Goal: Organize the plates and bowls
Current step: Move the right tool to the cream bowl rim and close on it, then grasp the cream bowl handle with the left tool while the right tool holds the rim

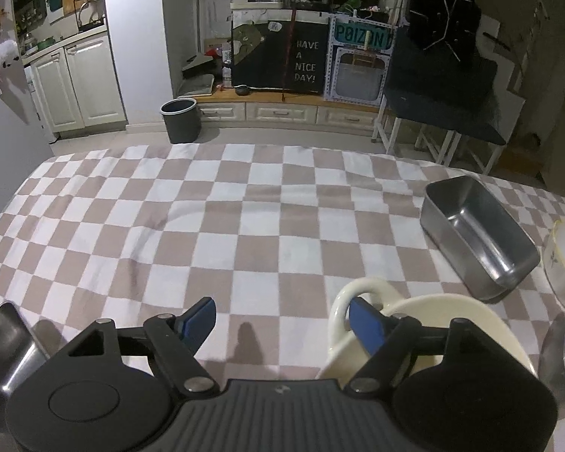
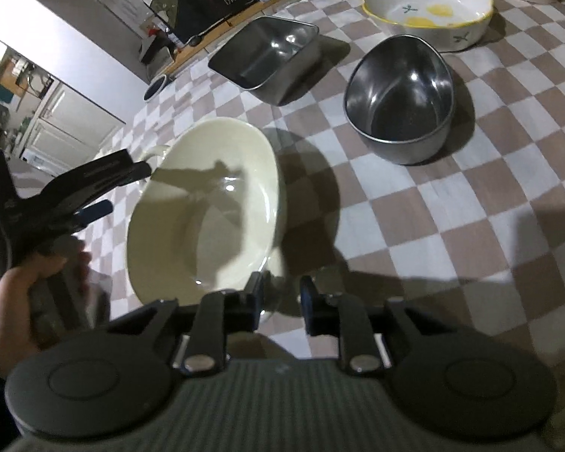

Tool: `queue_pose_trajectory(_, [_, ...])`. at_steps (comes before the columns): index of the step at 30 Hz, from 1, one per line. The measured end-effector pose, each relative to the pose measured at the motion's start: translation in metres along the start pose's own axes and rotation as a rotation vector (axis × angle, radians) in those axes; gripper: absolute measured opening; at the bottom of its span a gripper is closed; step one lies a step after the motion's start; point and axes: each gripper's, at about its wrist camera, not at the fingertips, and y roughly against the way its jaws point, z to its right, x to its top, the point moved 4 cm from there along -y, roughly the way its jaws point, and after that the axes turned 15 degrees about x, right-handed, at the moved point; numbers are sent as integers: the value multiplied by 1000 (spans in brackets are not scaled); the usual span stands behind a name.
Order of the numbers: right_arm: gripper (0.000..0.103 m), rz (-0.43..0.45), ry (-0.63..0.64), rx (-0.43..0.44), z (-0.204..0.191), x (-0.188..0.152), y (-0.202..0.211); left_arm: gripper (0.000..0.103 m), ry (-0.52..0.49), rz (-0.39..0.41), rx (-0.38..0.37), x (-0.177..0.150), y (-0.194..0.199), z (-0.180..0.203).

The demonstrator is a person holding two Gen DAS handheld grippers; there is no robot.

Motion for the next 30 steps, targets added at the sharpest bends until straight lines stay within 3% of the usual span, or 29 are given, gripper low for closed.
queue_pose_trajectory(4, [25, 13, 81, -60, -6, 6, -3, 79, 0, -6, 26, -3, 1, -11])
queue_pose_trajectory(10, [20, 65, 99, -98, -1, 31, -10, 79, 45, -34, 16, -16, 4, -38])
queue_pose_trajectory(24, [15, 145, -16, -69, 3, 76, -52, 77, 42, -76, -49, -45, 22, -69])
queue_pose_trajectory(30, [18, 141, 39, -39, -3, 79, -43, 47, 46, -84, -137, -43, 26, -67])
